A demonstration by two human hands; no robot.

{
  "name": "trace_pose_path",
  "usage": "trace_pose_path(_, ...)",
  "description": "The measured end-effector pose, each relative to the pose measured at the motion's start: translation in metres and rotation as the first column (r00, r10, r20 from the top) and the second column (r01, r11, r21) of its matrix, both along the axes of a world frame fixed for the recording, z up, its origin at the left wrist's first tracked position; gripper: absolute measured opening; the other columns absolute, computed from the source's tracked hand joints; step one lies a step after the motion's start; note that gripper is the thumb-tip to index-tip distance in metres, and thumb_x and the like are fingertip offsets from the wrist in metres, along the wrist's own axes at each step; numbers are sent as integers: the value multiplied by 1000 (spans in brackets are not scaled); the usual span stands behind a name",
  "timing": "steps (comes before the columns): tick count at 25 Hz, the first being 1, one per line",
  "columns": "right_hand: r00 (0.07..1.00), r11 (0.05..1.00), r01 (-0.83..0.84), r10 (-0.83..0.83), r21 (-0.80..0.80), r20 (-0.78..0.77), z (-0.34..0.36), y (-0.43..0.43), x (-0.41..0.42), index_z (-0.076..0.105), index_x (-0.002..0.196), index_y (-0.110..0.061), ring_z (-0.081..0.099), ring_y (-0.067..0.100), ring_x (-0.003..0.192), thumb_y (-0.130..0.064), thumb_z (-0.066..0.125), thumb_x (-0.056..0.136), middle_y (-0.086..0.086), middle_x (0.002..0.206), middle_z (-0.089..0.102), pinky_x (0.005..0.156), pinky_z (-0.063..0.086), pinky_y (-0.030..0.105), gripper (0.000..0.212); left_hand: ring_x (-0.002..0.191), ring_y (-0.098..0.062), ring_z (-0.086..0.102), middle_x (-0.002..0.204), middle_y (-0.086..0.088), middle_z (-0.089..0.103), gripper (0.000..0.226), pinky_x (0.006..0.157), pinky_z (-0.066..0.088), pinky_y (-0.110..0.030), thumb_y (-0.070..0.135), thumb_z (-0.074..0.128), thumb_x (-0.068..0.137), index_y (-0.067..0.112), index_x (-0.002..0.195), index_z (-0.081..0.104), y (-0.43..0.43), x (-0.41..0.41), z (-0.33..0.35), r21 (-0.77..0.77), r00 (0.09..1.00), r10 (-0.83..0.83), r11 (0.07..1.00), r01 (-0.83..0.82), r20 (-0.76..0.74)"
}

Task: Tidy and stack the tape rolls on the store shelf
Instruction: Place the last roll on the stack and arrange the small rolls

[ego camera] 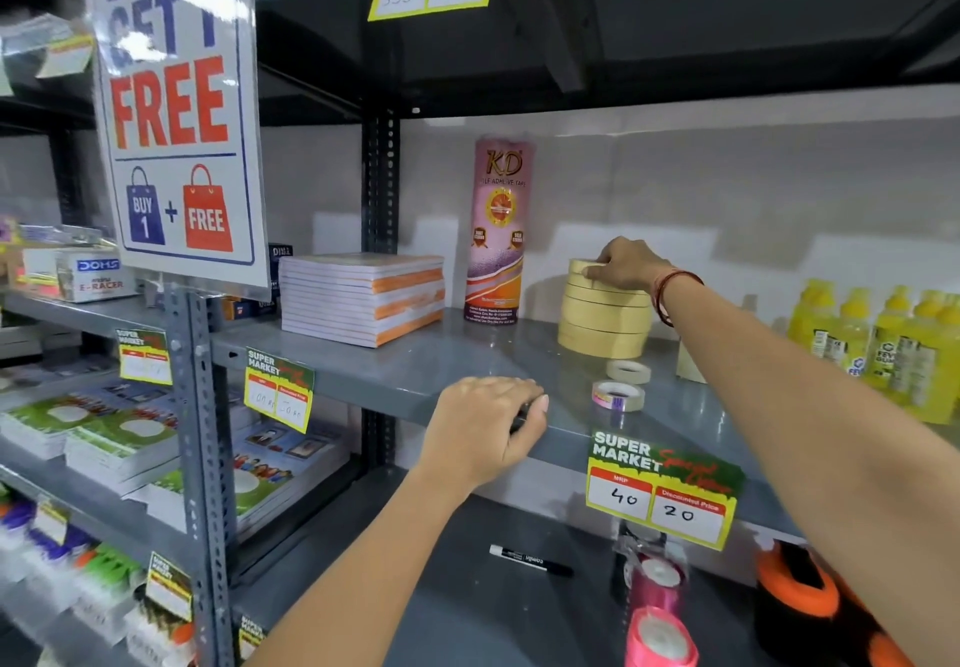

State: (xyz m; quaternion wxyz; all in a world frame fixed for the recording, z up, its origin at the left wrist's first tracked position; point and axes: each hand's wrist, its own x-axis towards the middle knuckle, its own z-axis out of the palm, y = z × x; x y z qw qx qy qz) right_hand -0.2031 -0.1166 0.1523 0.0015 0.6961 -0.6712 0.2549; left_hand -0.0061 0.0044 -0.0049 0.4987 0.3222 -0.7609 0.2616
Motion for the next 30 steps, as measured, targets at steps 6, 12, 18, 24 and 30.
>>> trace_pose_path(6, 998, 996, 46, -48, -74, -27, -4, -5, 0, 62, 116, -8, 49, 34, 121, -40, 59, 87, 14, 128, 58, 106, 35, 49, 43, 68, -19, 73, 75, -1, 77, 44, 52, 57, -28, 29, 38, 89, 11, 79, 77, 0, 0, 1, 8, 1000, 21, 1000, -21, 12)
trace_pose_path(12, 987, 947, -97, 53, -306, -150, -20, 37, 0, 66, 105, -4, 58, 33, 104, -32, 64, 85, 17, 113, 64, 86, 48, 39, 34, 65, -24, 71, 70, -4, 75, 48, 52, 56, -34, 33, 34, 91, 11, 75, 74, 0, 1, 0, 59, 999, 40, 997, -40, 8)
trace_pose_path(18, 982, 941, -44, 102, 334, -158, -46, 74, -13, 59, 71, -7, 53, 20, 61, -32, 70, 80, 7, 72, 59, 51, 44, 25, 29, 63, -28, 69, 66, -7, 74, 49, 50, 55, -39, 33, 34, 90, 8, 72, 72, 0, -1, -1, 89, 999, 39, 995, -37, -15)
trace_pose_path(24, 994, 958, -82, 99, 274, -51, -53, 80, -29, 71, 100, 3, 56, 19, 69, -29, 70, 79, 9, 82, 62, 65, 51, 28, 39, 62, -27, 69, 67, -4, 74, 48, 49, 55, -36, 34, 34, 90, 11, 72, 73, -1, -1, -2, 59, 999, 32, 998, -31, -17)
trace_pose_path(30, 985, 995, 7, 10, -98, 170, -6, 87, -69, 71, 85, -2, 55, 22, 67, -29, 75, 73, 10, 78, 63, 56, 47, 26, 30, 56, -25, 66, 60, 1, 70, 46, 43, 47, -27, 32, 35, 90, 13, 68, 71, 0, -2, -1, 48, 1000, 9, 999, -8, -23)
